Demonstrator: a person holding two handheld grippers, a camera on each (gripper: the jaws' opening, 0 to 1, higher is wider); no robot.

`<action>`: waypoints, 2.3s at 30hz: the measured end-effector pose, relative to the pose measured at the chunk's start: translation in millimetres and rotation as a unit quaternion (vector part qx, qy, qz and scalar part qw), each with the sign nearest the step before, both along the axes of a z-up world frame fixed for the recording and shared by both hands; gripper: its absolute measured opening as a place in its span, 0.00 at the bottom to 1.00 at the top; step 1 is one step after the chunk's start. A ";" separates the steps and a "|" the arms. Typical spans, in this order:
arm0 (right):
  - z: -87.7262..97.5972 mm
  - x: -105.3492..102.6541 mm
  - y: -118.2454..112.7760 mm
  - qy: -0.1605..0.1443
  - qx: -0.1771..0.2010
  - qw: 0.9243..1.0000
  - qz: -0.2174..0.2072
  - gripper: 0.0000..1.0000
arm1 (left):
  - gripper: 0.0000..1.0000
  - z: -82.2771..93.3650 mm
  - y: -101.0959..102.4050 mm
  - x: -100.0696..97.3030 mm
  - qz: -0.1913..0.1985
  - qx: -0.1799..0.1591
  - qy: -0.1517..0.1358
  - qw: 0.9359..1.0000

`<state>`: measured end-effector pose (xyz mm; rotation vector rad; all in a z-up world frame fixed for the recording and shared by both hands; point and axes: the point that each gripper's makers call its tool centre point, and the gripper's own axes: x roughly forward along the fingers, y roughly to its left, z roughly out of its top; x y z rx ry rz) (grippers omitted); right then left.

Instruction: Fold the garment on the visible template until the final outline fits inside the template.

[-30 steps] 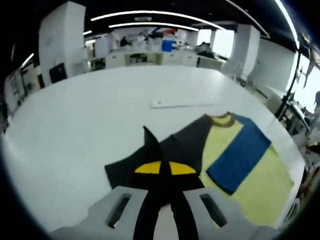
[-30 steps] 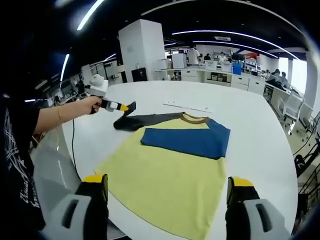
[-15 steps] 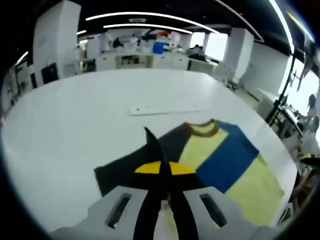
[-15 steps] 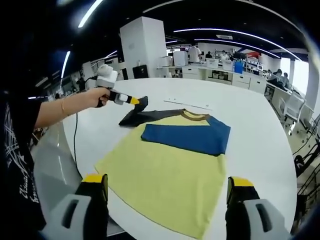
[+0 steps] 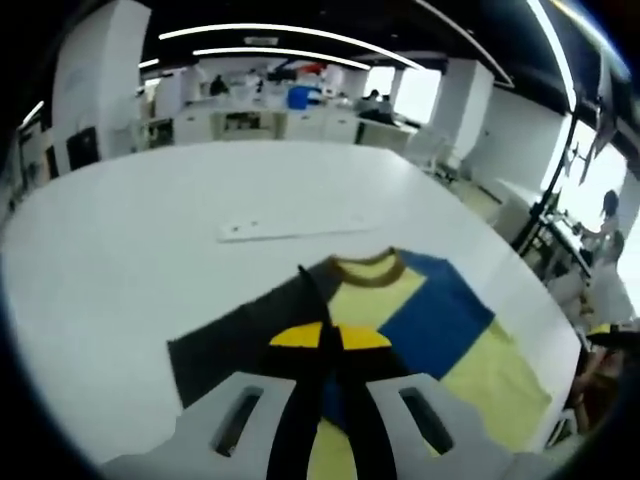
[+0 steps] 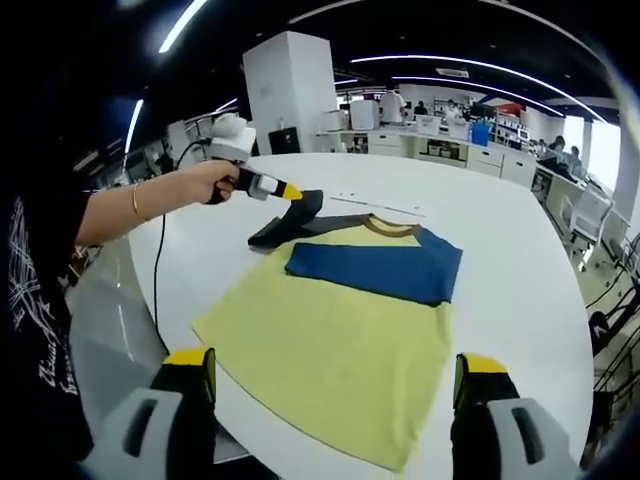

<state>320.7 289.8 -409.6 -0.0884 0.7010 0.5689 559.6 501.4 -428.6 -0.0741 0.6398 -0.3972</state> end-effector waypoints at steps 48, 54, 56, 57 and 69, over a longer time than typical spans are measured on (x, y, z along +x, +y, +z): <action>-18.3 -7.7 -14.7 0.015 -0.004 1.000 -0.014 0.99 | 0.01 26.2 -176.2 -13.0 -0.171 -0.069 -0.034 0.982; -18.4 -7.0 -18.4 0.014 -0.006 1.000 -0.018 0.99 | 0.01 23.6 -188.2 -17.1 -0.182 -0.069 -0.034 0.980; -19.1 -7.4 -19.4 0.015 -0.006 1.000 -0.019 0.99 | 0.01 24.7 -192.8 -18.1 -0.187 -0.073 -0.034 0.979; -19.6 -8.5 -20.3 0.016 -0.007 1.000 -0.020 0.99 | 0.01 26.1 -196.5 -19.3 -0.192 -0.078 -0.036 0.978; -25.5 -15.4 -25.4 0.026 -0.009 0.999 -0.028 0.99 | 0.01 15.9 -226.7 -46.0 -0.251 -0.099 -0.028 0.962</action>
